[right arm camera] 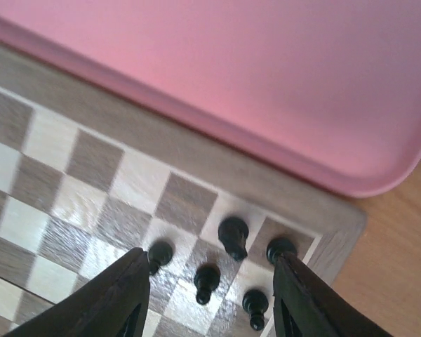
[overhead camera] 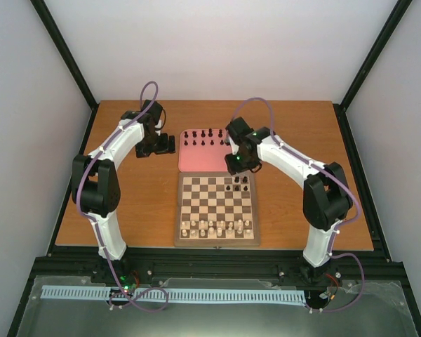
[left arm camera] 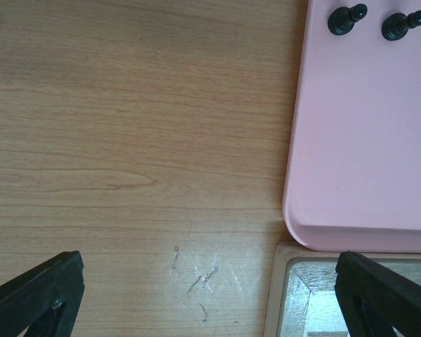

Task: Set up the chess pieces on the board
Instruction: Adjust the chess piece on the chessboard, then pick up the chess piece from the storage box.

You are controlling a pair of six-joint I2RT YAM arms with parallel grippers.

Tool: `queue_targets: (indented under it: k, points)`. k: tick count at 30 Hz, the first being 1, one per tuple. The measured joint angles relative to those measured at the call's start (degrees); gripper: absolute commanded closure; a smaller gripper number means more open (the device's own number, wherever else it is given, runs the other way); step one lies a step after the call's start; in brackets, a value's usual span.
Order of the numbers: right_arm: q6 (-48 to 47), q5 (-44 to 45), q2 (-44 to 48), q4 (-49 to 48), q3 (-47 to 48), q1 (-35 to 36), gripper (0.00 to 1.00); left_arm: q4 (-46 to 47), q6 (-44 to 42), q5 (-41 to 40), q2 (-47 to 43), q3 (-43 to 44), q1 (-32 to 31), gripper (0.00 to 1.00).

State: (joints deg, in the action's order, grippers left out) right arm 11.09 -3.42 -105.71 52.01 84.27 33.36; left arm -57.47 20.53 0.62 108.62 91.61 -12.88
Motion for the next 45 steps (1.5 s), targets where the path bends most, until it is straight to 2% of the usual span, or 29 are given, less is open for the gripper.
queue_targets:
  k: [7, 14, 19, 29, 45]
  points:
    - [-0.6, 0.7, -2.2, 0.4, 12.4, -2.3, 0.5, 0.0, 0.0, -0.1, 0.0, 0.1, 0.0, 0.0]
    - [-1.2, 2.6, -19.2, -0.8, 32.7, -6.7, 0.53, 0.0, 0.0, -0.2, 0.0, 0.1, 0.0, 0.0]
    - [-0.9, 4.1, -28.0, -1.8, 39.2, -7.8, 0.55, 0.0, 0.0, -0.2, 0.0, 0.1, 0.0, 0.0]
    - [0.4, 4.3, -34.1, -5.2, 45.8, -8.4, 0.57, 0.0, 0.0, -0.2, 0.0, 0.1, 0.0, 0.0]
    - [0.9, 3.9, -40.6, -6.9, 49.0, -9.7, 0.61, 0.0, 0.0, -0.2, 0.0, 0.1, 0.0, 0.0]
